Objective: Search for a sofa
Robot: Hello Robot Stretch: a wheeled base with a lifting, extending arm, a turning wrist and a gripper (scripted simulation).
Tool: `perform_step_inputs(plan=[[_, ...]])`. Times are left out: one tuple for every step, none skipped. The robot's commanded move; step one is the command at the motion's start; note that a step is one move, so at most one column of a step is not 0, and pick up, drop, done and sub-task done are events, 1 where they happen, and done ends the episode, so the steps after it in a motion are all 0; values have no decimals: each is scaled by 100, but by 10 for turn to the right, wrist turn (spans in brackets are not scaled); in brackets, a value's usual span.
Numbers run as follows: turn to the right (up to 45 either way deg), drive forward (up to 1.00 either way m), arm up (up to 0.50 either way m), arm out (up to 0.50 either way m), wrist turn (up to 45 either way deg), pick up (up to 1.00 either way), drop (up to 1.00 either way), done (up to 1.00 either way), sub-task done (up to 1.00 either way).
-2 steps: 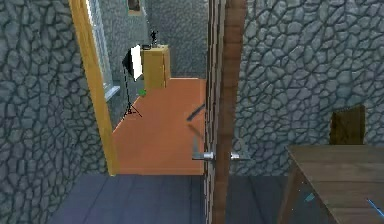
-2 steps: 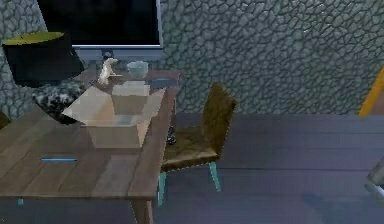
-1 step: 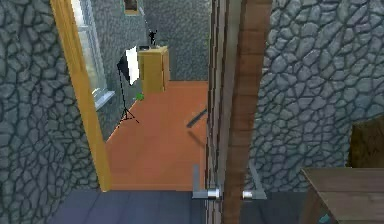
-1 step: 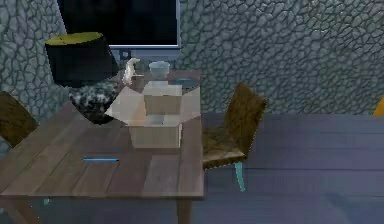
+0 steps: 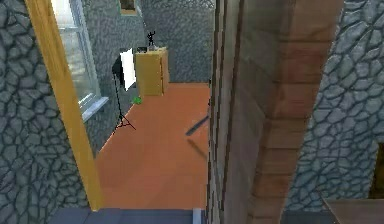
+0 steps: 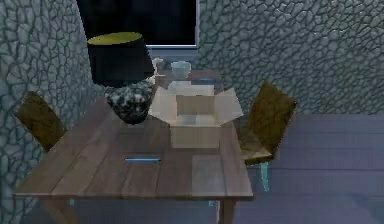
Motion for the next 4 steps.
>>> perform_step_inputs(plan=[[-450, 0, 0, 0, 0, 0, 0, 0, 0], [-450, 0, 0, 0, 0, 0, 0, 0, 0], [-450, 0, 0, 0, 0, 0, 0, 0, 0], [-420, 0, 0, 0, 0, 0, 0, 0, 0]])
